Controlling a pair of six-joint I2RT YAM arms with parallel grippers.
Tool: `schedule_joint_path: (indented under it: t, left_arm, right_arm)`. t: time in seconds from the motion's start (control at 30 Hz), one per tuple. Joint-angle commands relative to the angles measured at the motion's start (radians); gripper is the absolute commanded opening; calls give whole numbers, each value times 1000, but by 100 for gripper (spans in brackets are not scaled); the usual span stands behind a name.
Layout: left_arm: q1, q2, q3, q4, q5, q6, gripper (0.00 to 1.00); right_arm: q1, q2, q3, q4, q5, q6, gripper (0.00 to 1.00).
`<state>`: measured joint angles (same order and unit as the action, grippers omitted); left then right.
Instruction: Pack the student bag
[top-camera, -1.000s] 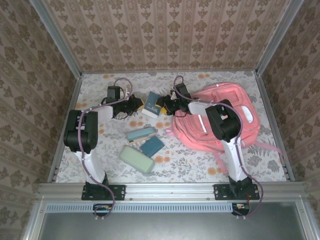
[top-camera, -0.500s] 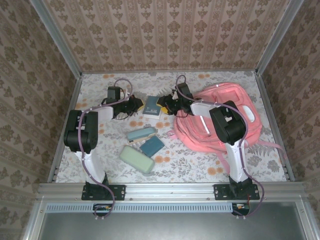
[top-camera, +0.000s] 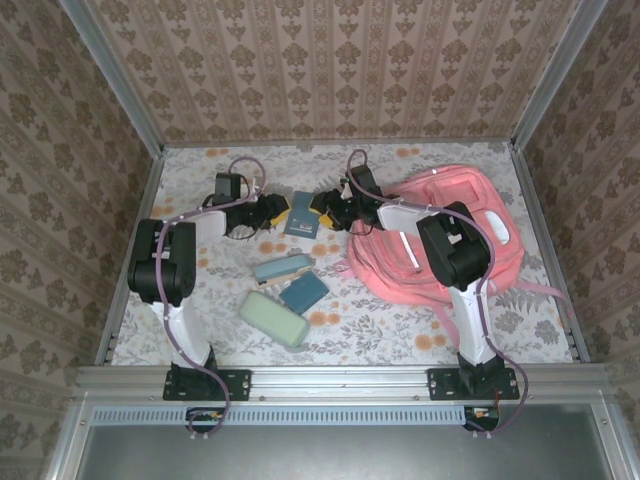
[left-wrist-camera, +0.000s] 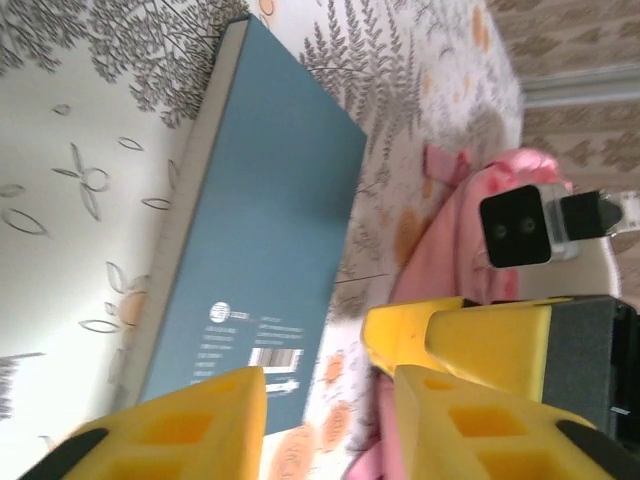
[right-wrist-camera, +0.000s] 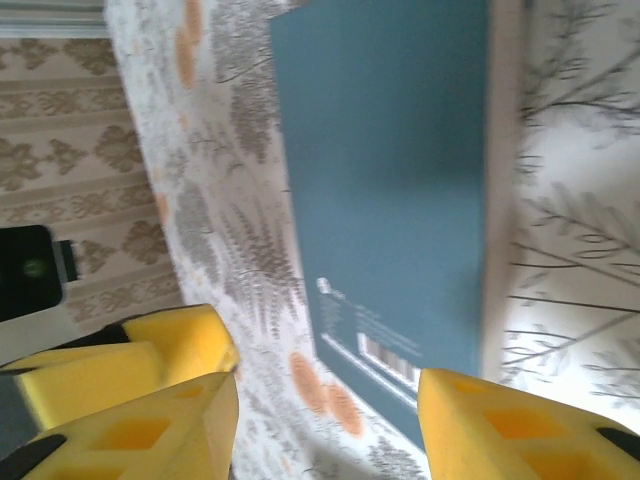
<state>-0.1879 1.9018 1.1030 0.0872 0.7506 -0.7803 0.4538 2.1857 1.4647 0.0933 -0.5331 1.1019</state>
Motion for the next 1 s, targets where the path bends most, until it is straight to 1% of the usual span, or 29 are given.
schedule_joint_path:
  t: [0.0, 0.1, 0.17, 0.23, 0.37, 0.47, 0.57, 0.67, 0.87, 0.97]
  left_arm:
    - [12, 36, 68, -162, -63, 132, 50]
    - [7, 58, 94, -211, -100, 173, 59]
    - [-3, 73, 108, -239, -148, 198, 64]
    - [-11, 99, 122, -239, -152, 206, 65]
    - [-26, 150, 159, -247, -160, 209, 63]
    - [-36, 160, 167, -247, -164, 209, 60]
    - [-43, 164, 180, -266, -184, 222, 60]
    - [-40, 184, 219, -286, -196, 233, 59]
    - [-37, 265, 340, -311, -193, 241, 56]
    - [-37, 316, 392, -319, -175, 231, 50]
  right_arm:
    - [2, 4, 48, -169, 96, -113, 52]
    - [2, 24, 102, -269, 143, -189, 53]
    - [0, 49, 144, -310, 154, -218, 53]
    - [1, 72, 185, -341, 171, -243, 53]
    - [0, 121, 268, -403, 238, -296, 53]
    - [0, 147, 317, -416, 287, -333, 53]
    - [0, 183, 374, -432, 316, -371, 53]
    - [-1, 216, 422, -440, 330, -393, 52]
    - [-1, 257, 455, -408, 338, -399, 52]
    - [0, 287, 483, -408, 324, -391, 52]
